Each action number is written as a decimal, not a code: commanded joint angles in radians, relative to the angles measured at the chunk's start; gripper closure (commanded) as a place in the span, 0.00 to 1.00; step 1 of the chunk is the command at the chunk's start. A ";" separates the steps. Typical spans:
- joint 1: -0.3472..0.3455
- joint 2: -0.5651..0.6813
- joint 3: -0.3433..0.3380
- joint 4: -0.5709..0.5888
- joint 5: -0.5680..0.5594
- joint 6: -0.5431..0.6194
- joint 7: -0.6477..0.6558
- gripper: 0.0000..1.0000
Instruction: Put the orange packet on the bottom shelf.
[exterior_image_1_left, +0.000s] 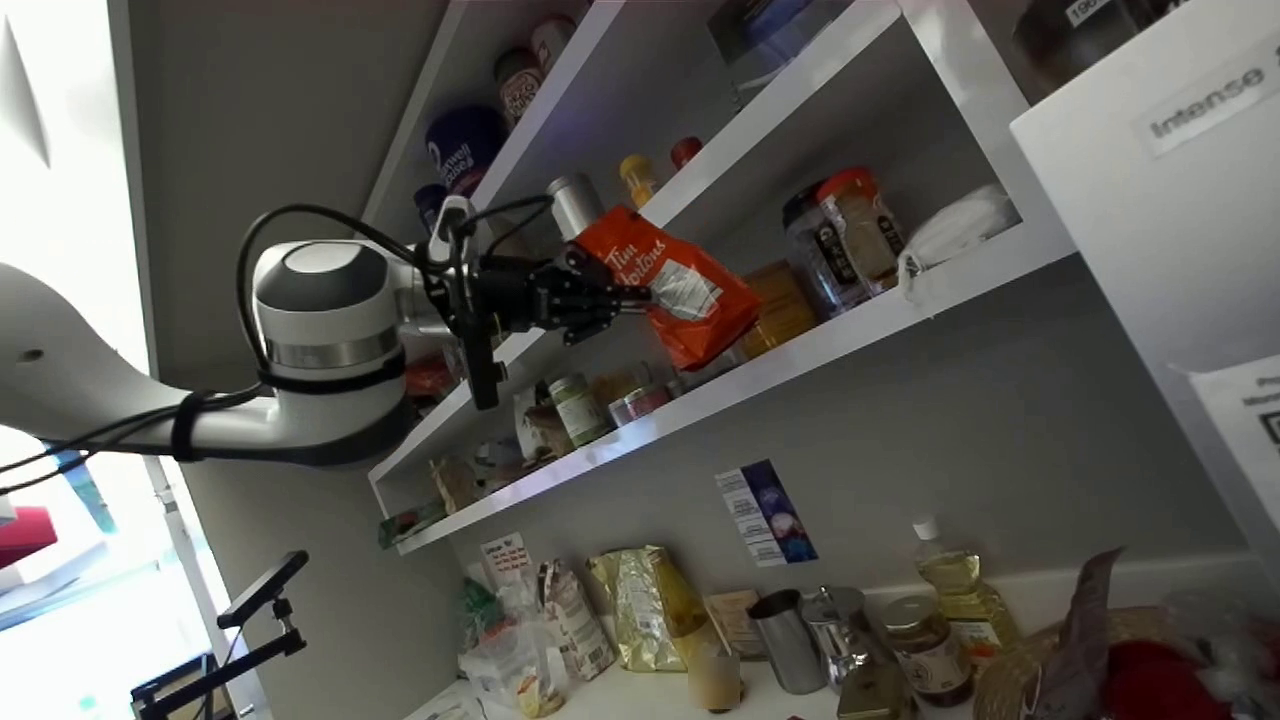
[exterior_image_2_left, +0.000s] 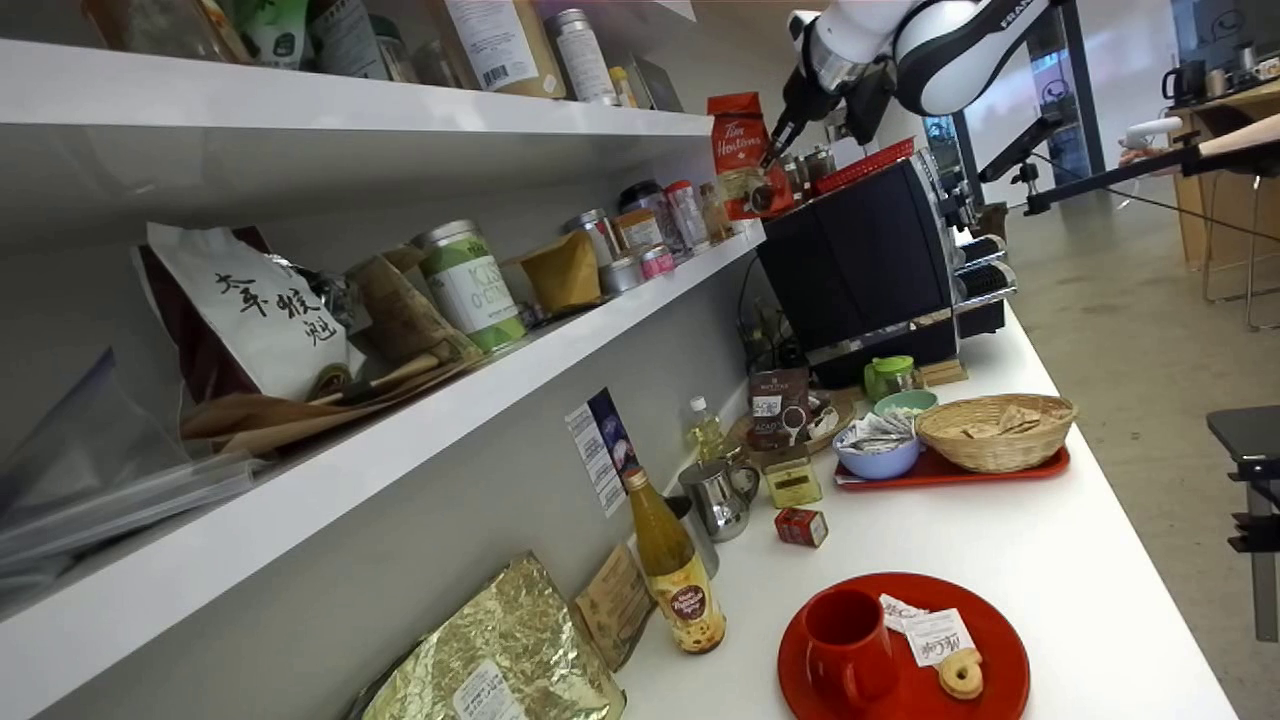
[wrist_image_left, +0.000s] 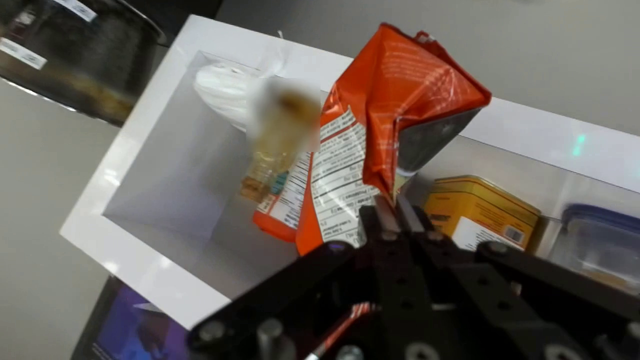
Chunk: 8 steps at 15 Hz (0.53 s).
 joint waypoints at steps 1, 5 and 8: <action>0.002 0.085 0.045 0.122 -0.101 -0.013 0.111 0.99; 0.003 0.131 0.053 0.187 -0.186 -0.007 0.213 0.99; 0.003 0.161 0.048 0.205 -0.206 0.008 0.261 0.99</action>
